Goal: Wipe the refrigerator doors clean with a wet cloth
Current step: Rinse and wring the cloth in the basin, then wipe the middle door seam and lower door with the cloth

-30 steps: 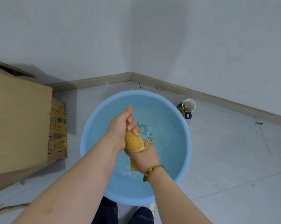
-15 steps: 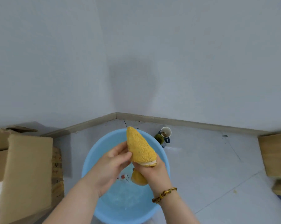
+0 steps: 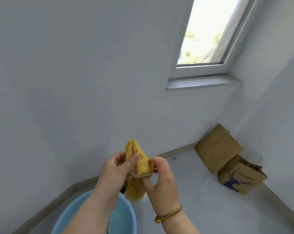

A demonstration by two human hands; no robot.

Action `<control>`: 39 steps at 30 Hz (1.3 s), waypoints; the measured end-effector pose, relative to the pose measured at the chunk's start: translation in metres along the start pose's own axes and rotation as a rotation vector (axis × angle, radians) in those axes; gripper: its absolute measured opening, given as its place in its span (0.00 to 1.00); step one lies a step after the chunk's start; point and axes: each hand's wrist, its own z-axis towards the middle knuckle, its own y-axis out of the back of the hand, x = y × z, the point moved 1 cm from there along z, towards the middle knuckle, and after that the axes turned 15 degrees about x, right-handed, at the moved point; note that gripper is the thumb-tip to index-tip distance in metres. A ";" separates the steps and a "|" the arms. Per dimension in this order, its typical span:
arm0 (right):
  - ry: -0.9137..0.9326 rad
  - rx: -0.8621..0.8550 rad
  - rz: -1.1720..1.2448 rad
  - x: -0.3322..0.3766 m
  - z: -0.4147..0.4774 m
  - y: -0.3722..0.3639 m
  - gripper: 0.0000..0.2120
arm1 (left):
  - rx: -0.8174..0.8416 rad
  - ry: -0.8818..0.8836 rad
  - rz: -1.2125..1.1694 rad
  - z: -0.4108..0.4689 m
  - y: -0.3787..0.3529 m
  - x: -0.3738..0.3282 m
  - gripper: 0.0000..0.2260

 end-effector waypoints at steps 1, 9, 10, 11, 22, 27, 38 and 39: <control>0.005 -0.040 0.000 0.005 -0.007 0.022 0.10 | 0.043 0.006 -0.004 -0.003 -0.021 -0.007 0.13; -0.163 -0.372 0.125 0.036 -0.155 0.216 0.03 | 0.467 -0.013 0.024 -0.062 -0.234 -0.005 0.09; -0.181 -0.396 0.176 0.040 -0.179 0.241 0.06 | 0.521 -0.024 0.037 -0.077 -0.262 -0.001 0.08; -0.194 -0.406 0.239 0.044 -0.203 0.262 0.08 | 0.560 -0.037 0.040 -0.090 -0.287 0.003 0.08; -0.385 -0.738 0.409 0.081 -0.418 0.400 0.06 | 1.066 -0.042 0.201 -0.232 -0.493 0.049 0.08; -0.483 -0.935 0.431 0.083 -0.476 0.422 0.12 | 1.282 0.013 0.249 -0.269 -0.538 0.068 0.07; -0.612 -0.894 0.390 0.063 -0.504 0.462 0.06 | 1.245 0.032 0.249 -0.253 -0.607 0.083 0.06; -0.614 -0.922 0.327 0.059 -0.500 0.468 0.11 | 1.209 0.028 0.231 -0.246 -0.615 0.084 0.06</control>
